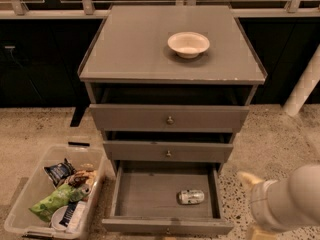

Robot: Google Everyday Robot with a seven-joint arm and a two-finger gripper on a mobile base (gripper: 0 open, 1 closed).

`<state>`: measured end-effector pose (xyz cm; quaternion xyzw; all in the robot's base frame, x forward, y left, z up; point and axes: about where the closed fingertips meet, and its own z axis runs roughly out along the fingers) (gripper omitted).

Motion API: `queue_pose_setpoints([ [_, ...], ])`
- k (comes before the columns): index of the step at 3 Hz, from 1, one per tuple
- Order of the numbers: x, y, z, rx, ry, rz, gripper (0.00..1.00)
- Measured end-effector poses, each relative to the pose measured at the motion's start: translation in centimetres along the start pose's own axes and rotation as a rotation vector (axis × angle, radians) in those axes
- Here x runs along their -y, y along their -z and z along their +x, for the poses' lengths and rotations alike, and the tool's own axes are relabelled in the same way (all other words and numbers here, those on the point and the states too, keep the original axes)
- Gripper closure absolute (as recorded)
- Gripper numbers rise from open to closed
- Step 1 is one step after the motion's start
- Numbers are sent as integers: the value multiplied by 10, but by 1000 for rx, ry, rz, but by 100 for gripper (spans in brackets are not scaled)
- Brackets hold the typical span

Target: Pick 7up can from bottom drawer and place on counter

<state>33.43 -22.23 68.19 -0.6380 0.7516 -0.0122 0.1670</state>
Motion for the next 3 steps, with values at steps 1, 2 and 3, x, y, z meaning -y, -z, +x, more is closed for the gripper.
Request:
queue_pose_setpoints([
  [1, -52, -120, 36, -39, -22, -148, 0],
  [2, -79, -203, 75, -86, -58, -219, 0],
  [3, -86, -235, 88, -112, -64, -251, 0],
])
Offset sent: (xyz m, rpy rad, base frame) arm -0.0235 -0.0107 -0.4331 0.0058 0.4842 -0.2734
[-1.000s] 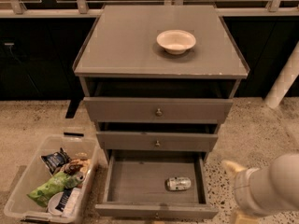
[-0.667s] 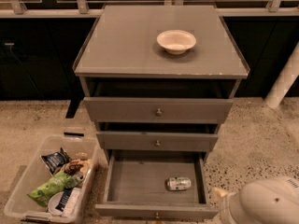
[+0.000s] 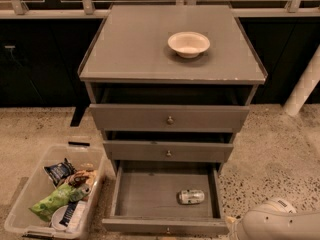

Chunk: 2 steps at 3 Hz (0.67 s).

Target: Pick 7up can from bottom drawer and place on counter

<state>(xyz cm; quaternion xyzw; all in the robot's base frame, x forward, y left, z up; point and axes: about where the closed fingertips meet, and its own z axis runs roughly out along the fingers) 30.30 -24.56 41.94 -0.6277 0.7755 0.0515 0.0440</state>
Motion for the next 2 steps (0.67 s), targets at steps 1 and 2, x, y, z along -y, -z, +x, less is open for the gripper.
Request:
queue_pose_setpoints([
  [1, 0, 0, 0, 0, 0, -1, 0],
  [2, 16, -9, 2, 34, -23, 51, 0],
])
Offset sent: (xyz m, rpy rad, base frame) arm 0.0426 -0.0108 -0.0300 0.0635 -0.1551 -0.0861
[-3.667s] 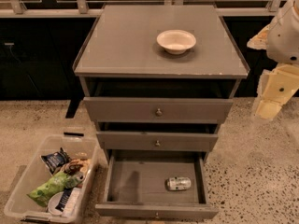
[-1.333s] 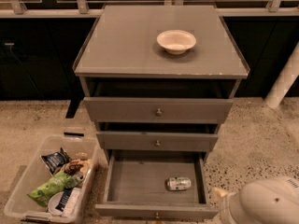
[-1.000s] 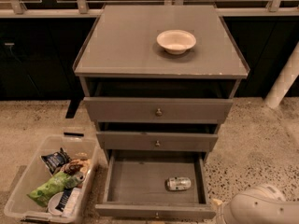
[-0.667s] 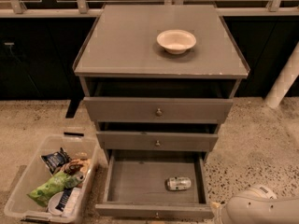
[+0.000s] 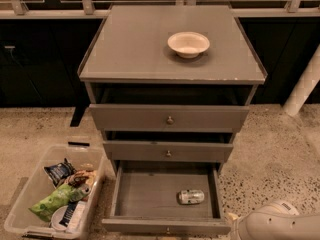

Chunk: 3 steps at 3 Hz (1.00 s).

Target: Pick 7up can from bottom drawer and place on counter

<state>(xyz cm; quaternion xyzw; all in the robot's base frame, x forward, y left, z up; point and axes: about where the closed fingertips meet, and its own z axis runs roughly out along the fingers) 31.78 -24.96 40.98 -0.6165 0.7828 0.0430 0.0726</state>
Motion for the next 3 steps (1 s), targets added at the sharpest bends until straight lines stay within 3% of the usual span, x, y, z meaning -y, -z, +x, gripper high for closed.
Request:
queue_pose_setpoints([
  [1, 54, 6, -9, 19, 7, 111, 0],
  [2, 118, 14, -30, 6, 29, 178, 0],
  [3, 169, 4, -66, -1, 82, 162, 0],
])
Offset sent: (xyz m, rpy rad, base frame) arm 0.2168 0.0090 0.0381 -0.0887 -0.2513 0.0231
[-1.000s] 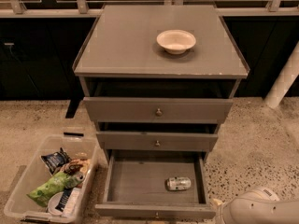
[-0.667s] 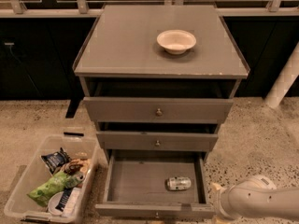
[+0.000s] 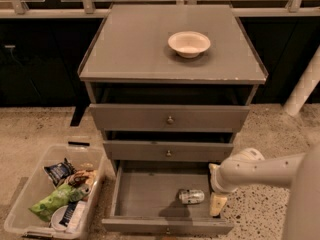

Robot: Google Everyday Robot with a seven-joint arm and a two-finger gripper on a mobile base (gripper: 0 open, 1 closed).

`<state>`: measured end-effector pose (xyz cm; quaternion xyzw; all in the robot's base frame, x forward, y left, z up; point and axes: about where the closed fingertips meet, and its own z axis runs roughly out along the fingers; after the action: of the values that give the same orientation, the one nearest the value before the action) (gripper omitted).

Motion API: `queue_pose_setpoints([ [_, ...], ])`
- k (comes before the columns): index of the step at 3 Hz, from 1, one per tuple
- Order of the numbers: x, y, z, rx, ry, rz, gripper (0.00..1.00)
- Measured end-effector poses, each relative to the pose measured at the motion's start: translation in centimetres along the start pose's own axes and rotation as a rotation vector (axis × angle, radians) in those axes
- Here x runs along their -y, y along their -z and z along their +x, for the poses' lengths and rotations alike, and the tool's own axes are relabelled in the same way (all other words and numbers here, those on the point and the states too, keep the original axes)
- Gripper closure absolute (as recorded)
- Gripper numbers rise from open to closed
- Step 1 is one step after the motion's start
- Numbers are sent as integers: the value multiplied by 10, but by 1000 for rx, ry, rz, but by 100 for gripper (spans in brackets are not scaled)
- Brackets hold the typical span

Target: Pick 7up can from bottom drawer and place on counter

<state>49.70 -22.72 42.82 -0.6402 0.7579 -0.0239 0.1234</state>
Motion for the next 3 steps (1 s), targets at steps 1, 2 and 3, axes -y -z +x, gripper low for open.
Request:
queue_pose_setpoints([
  [1, 27, 6, -3, 1, 26, 31, 0],
  [2, 27, 6, -3, 1, 26, 31, 0],
  [3, 31, -24, -5, 24, 28, -17, 0],
])
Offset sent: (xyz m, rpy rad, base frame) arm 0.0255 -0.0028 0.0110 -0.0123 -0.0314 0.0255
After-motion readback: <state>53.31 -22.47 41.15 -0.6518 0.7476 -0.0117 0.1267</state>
